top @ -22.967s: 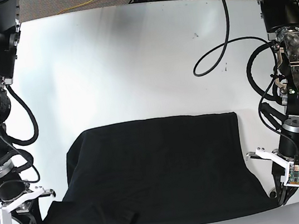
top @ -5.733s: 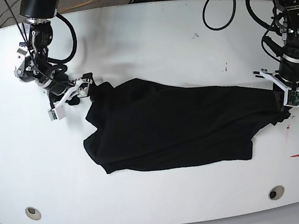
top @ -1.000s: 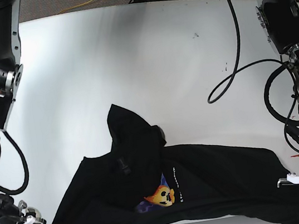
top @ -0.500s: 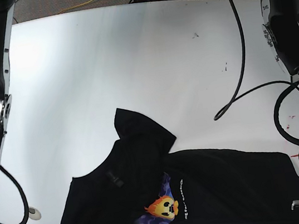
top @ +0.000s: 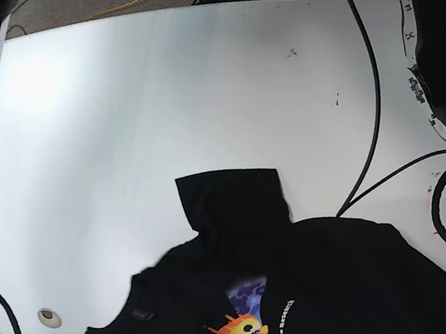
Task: Layout the t-shirt on the table in an organized manner, then fold the t-shirt properly
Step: 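Lower the t-shirt and drag it across the table with both grippers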
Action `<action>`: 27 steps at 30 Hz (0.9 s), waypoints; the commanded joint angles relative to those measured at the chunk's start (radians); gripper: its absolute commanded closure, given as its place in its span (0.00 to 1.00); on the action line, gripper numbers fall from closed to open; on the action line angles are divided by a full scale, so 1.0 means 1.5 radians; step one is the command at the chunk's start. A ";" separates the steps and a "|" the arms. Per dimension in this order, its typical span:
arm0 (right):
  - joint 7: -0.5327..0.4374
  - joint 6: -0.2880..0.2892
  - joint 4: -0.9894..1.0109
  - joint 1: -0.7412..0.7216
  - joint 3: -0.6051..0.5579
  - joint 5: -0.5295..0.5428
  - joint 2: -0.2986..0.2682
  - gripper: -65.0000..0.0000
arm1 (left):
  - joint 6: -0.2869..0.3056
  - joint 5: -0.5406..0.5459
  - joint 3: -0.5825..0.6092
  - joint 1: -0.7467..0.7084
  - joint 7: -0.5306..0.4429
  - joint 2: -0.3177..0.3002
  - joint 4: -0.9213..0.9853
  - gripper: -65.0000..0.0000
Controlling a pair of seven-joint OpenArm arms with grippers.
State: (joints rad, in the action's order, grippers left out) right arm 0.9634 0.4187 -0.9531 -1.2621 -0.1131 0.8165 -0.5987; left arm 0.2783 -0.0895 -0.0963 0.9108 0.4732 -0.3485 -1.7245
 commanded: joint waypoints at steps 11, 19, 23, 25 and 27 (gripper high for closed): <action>0.037 -0.005 -0.148 -0.009 0.031 0.044 -0.068 1.00 | -0.008 0.002 -0.004 -0.034 0.050 -0.004 -0.088 0.77; 0.070 -0.056 -0.255 0.167 0.123 0.135 -0.098 1.00 | -0.008 0.002 -0.005 -0.149 0.057 -0.001 -0.150 0.78; 0.075 -0.061 -0.284 0.258 0.171 0.165 -0.102 1.00 | -0.008 0.002 -0.018 -0.207 0.057 0.000 -0.157 0.78; 0.076 -0.061 -0.312 0.319 0.203 0.173 -0.102 1.00 | -0.007 0.004 -0.031 -0.246 0.057 0.001 -0.159 0.78; 0.076 -0.061 -0.348 0.382 0.231 0.177 -0.102 1.00 | -0.006 0.005 -0.046 -0.282 0.056 0.001 -0.159 0.78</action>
State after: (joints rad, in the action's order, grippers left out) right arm 1.1187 0.3195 -1.4071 -0.7322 0.1913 1.0546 -0.7235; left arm 0.2901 -0.0700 -0.1368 0.5098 0.5827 -0.3328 -1.9472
